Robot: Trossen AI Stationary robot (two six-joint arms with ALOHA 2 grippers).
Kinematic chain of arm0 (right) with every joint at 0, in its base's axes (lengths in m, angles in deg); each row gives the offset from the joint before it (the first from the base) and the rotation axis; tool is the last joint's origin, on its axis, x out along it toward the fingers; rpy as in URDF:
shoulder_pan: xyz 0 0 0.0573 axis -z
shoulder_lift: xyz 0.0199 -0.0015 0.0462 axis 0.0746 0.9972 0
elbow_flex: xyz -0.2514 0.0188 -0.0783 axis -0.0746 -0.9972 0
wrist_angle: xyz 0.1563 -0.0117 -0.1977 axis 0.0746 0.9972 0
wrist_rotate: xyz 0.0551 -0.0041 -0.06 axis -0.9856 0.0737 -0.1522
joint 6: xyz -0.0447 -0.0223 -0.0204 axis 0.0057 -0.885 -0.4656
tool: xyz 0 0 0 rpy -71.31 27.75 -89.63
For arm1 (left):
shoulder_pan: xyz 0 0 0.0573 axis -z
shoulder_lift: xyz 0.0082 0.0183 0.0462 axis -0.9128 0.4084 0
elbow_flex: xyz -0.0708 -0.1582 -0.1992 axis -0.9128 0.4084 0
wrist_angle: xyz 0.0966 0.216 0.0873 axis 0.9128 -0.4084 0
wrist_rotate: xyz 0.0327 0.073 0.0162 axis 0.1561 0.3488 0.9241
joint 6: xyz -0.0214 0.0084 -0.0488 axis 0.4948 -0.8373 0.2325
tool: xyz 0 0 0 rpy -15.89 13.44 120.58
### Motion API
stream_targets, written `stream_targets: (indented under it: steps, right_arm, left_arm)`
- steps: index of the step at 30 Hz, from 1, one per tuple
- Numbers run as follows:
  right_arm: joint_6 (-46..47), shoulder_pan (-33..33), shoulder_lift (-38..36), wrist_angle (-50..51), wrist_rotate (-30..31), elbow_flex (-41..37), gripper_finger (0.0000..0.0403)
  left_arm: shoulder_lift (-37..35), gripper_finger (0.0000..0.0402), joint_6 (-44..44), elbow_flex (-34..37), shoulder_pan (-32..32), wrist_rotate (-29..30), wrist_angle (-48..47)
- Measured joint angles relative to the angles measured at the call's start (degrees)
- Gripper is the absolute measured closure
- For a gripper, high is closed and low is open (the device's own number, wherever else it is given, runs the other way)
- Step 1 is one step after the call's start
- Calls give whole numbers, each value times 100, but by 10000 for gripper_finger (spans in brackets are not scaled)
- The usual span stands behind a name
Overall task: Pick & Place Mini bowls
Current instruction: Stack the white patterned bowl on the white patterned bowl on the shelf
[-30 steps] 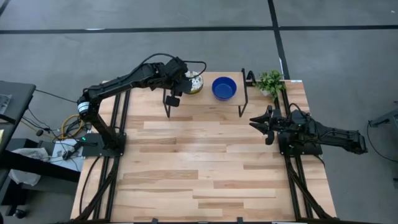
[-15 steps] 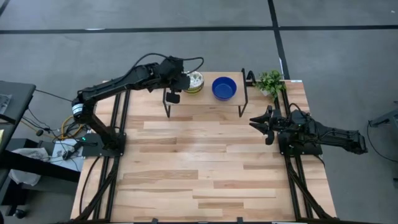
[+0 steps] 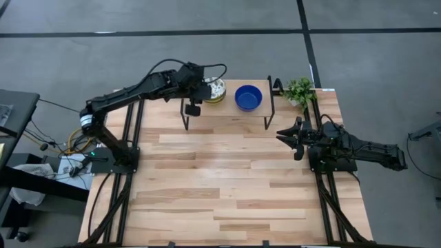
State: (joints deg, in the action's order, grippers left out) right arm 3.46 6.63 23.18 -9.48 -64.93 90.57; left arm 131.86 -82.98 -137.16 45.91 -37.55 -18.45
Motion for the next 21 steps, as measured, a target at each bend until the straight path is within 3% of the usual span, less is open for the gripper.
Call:
stream_targets:
  steps: [9, 21]
  right_arm:
    - [39, 1, 1, 0, -6, 0, 305]
    - [-72, 1, -2, 2, -3, 0, 305]
  left_arm:
    - [511, 275, 29, 0, 2, -4, 246]
    - [539, 275, 323, 0, 16, -174, 290]
